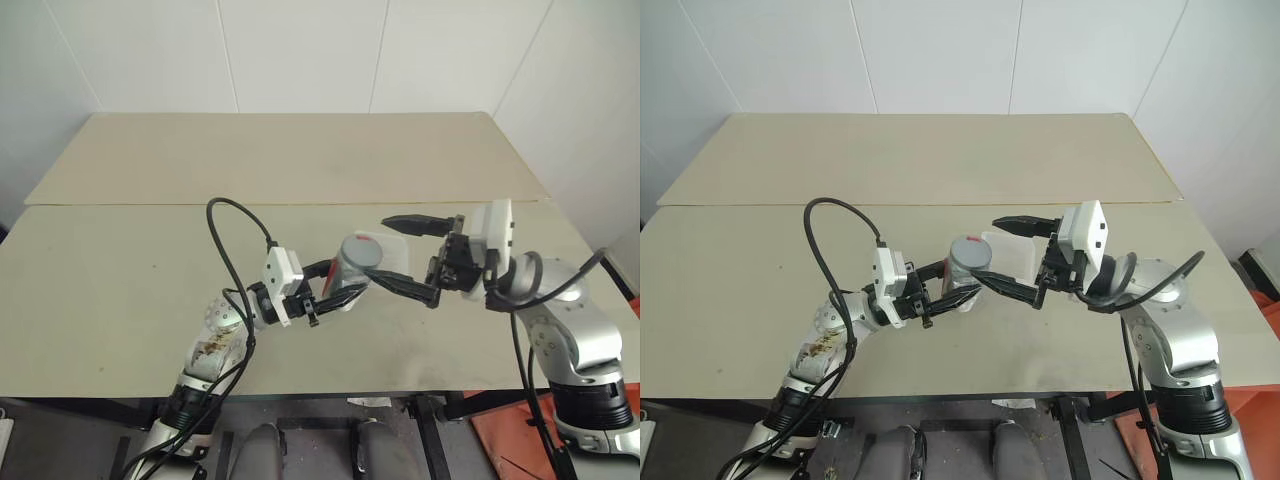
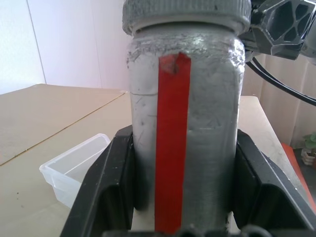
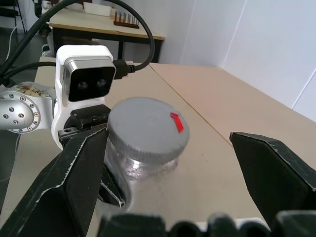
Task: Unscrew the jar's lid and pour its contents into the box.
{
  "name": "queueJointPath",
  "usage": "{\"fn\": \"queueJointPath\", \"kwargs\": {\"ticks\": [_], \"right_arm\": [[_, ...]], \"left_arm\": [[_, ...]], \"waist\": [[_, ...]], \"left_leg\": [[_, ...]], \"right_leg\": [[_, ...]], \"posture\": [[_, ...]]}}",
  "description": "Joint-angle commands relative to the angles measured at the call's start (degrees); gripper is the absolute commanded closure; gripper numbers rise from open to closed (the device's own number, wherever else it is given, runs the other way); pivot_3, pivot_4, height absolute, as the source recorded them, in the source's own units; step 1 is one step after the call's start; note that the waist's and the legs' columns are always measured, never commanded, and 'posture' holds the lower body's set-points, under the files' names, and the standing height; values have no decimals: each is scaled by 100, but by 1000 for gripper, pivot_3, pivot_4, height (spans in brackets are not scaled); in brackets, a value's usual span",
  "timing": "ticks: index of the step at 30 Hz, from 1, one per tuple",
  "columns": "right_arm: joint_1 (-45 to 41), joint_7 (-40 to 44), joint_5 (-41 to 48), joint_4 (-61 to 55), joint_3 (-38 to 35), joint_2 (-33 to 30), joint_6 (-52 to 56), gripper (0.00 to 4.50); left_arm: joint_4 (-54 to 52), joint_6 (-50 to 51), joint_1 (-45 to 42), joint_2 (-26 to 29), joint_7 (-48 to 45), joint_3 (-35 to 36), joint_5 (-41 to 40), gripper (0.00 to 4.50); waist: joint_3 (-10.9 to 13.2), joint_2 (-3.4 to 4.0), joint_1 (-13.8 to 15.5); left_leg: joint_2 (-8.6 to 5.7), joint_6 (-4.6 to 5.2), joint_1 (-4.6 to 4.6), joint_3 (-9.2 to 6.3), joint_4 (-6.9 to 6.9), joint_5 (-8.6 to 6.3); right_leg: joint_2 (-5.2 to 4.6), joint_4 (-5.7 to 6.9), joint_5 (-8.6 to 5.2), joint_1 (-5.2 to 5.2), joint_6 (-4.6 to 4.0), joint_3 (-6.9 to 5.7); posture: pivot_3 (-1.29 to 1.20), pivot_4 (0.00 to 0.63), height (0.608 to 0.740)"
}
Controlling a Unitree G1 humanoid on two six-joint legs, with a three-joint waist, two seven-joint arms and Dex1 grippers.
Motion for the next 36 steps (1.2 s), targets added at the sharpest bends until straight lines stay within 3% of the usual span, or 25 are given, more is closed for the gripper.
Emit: {"fn": "queueJointPath", "kwargs": {"ticks": [1,8,15,24,36], "right_arm": [[67,-20,150,-218,-315,-115,-49,0],[283,12,73,-171,-491,-294,-109,0],[119,-13,918,-646,-571,-312,400,0],[-480,-1018,-4,-597,472,837,105,0],[-428,-985,-293,-334,420,897,-68,0]], "left_arm": [[-52,-169,-114,-16,-47,60,-92,2402],[-61,-223,-115,-21,-29,68,-102,2402],[13,-300,-115,-46,-13,69,-69,2402],[58,-416,-156,-208,68,5,-9,2402],[-131,-277,-9,-300,118,55,-232,2402]], "waist": [[0,0,4],[0,0,6],[0,0,-5],[0,0,-5],[0,0,6]], "left_leg": [[0,0,0,0,0,0],[0,0,0,0,0,0],[0,0,1,0,-1,0],[0,0,2,-1,2,0],[-1,0,-2,-1,0,0]], "right_leg": [[0,0,0,0,0,0],[0,0,0,0,1,0],[1,1,-1,0,1,1],[1,8,0,-1,1,1],[-1,1,5,0,-8,0]], "posture": [[0,150,740],[0,150,740],[0,150,740],[0,150,740],[0,150,740]]}}
